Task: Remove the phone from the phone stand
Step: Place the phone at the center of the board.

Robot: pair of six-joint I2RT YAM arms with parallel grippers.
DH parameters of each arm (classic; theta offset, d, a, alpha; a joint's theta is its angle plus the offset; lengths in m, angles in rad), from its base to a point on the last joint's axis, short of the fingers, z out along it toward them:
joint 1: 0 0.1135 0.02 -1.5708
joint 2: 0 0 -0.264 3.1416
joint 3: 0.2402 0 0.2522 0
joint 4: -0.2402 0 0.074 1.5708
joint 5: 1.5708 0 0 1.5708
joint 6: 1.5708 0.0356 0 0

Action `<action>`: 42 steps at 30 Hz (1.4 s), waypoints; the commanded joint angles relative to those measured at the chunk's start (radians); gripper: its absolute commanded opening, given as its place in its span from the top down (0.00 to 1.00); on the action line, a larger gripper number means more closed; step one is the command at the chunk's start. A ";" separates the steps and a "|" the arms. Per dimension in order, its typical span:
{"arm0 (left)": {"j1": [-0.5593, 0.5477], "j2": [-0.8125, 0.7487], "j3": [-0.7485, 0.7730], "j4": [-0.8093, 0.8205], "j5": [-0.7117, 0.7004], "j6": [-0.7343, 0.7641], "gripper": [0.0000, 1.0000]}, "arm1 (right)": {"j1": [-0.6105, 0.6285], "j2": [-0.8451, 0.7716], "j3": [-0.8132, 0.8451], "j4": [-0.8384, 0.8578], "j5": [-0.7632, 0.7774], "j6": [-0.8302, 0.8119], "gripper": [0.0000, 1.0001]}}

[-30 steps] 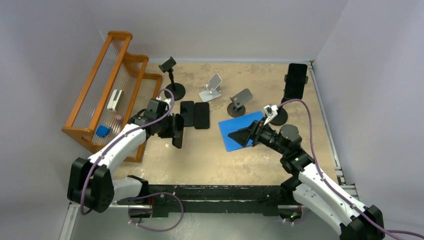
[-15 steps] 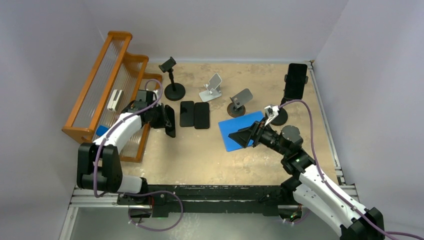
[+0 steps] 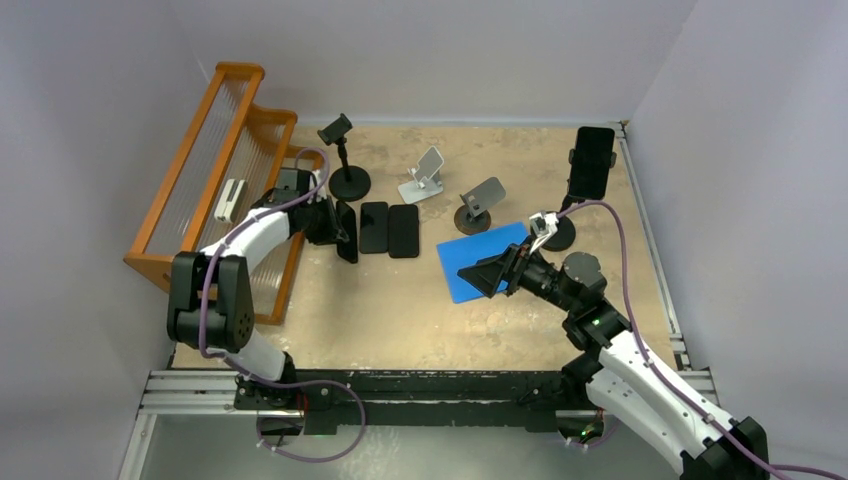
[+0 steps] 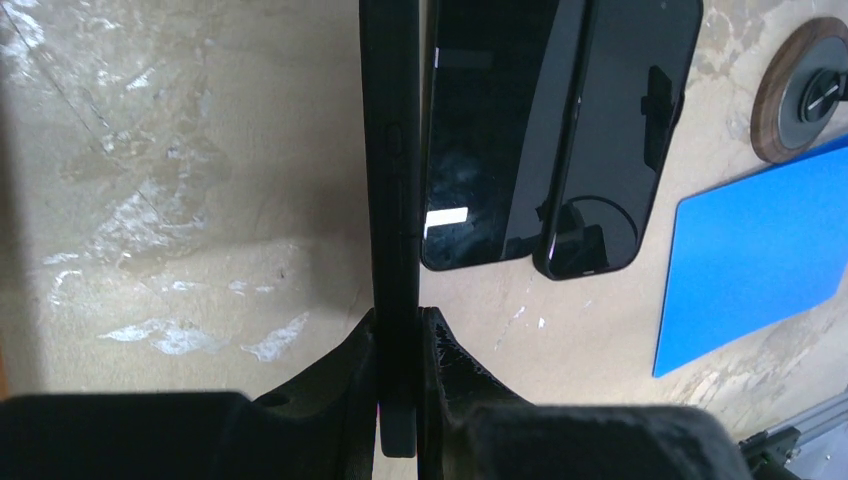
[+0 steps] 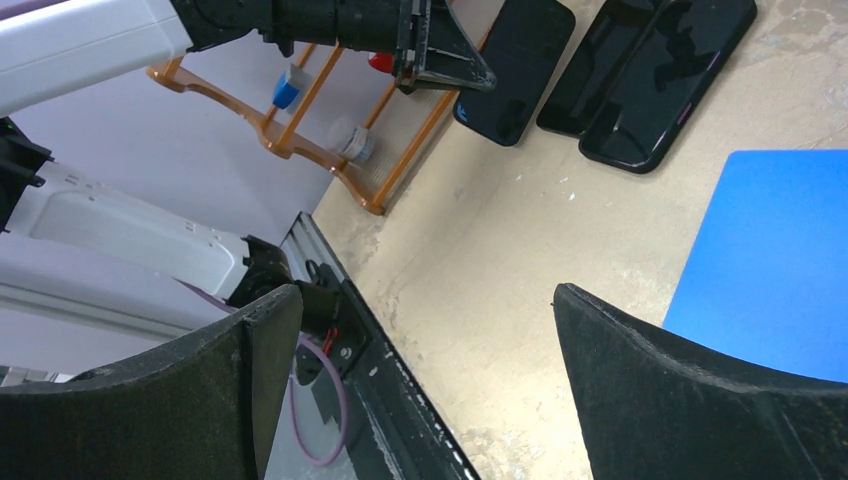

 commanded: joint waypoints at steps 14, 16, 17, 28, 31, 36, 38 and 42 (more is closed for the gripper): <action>0.040 0.097 0.106 0.102 0.061 0.017 1.00 | 0.004 -0.020 0.022 -0.024 0.007 -0.038 0.03; 0.044 0.103 0.108 0.105 0.075 0.015 1.00 | 0.004 -0.016 0.022 -0.022 0.007 -0.039 0.03; 0.045 0.105 0.109 0.106 0.079 0.013 1.00 | 0.004 -0.013 0.023 -0.021 0.007 -0.039 0.03; 0.052 0.136 0.120 0.129 0.139 0.010 1.00 | 0.005 0.004 0.024 -0.013 0.005 -0.044 0.03; 0.056 0.139 0.122 0.129 0.137 0.012 1.00 | 0.004 0.003 0.024 -0.016 0.006 -0.045 0.03; 0.059 0.141 0.125 0.122 0.118 0.019 0.97 | 0.004 -0.001 0.024 -0.022 0.008 -0.047 0.03; 0.059 0.140 0.127 0.117 0.111 0.021 0.93 | 0.004 -0.006 0.023 -0.026 0.009 -0.045 0.03; 0.059 0.142 0.122 0.115 0.107 0.022 0.87 | 0.004 -0.017 0.020 -0.036 0.014 -0.045 0.03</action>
